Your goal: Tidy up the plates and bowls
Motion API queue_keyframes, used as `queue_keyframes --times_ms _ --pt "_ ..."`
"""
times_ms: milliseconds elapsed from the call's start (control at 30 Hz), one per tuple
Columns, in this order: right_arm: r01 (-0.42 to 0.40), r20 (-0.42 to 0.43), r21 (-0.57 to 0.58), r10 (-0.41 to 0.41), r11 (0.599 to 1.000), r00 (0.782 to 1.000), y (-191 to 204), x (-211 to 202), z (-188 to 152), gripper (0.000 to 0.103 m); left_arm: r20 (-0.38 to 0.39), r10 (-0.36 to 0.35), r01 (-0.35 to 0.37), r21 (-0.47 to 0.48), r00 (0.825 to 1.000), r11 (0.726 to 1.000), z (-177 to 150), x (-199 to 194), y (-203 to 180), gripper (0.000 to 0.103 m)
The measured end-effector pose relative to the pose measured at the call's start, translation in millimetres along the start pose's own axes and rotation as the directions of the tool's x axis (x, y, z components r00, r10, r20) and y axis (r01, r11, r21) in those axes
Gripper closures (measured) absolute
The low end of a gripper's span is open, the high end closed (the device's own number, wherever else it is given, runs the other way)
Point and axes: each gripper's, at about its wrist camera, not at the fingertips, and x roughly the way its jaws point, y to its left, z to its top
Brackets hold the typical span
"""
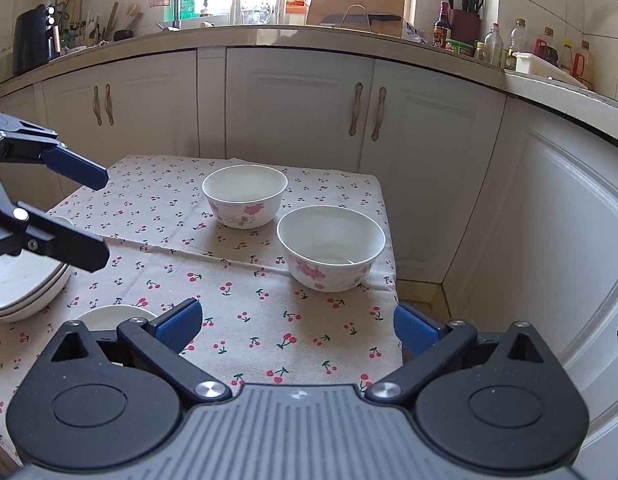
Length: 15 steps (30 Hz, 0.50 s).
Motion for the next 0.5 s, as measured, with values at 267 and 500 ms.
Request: queue_keyframes --times_ms 267,500 --pt "0.003 -0.019 -0.041 -0.003 0.999 1.0 -15 31 5 0.0 -0.026 0.007 -0.007 0.007 1.0 1.0 37 40 15 0.001" --pt "0.002 -0.024 -0.08 -0.004 0.997 1.0 -23 60 8 0.0 -0.057 -0.023 0.025 0.034 0.998 0.999 56 81 22 0.001"
